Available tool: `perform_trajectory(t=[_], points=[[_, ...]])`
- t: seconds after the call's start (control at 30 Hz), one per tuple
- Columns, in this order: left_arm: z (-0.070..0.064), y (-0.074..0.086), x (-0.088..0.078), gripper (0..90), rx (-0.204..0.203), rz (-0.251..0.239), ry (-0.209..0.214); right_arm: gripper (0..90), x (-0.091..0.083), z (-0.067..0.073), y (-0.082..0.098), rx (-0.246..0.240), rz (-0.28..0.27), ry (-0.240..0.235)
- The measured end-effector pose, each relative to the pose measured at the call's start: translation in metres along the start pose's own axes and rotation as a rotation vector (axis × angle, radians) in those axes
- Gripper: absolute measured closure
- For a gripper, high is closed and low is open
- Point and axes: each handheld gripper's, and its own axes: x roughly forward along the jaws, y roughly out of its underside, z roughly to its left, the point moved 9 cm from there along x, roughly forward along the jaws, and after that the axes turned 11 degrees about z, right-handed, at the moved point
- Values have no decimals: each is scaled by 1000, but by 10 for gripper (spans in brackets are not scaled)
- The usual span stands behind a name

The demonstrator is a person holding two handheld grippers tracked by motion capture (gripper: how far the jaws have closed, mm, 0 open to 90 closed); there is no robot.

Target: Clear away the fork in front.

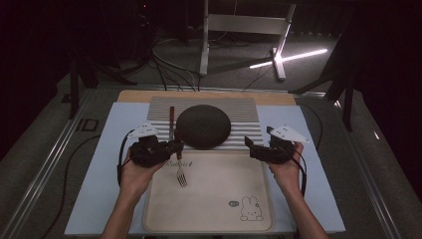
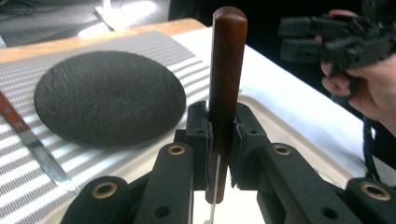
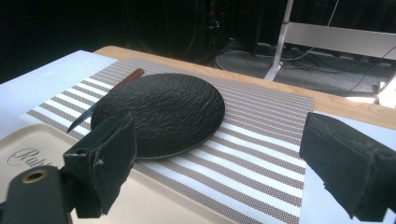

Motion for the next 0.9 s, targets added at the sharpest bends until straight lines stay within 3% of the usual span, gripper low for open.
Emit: perform_trajectory(t=[0.23,0.6,0.73,0.83,0.9], points=[[-7,16,-8,800,18,52,25,114,1,0,1,0,4,2],[-5,32,-12,803,-31,96,41,114,2,3,2,-8,10,1],[-3,40,-7,803,-60,132,65,114,2,3,2,-7,11,2],[2,48,3,802,-73,175,56,114,2,3,2,-7,10,2],[9,52,8,800,-99,164,70,114,2,3,2,-8,11,2]])
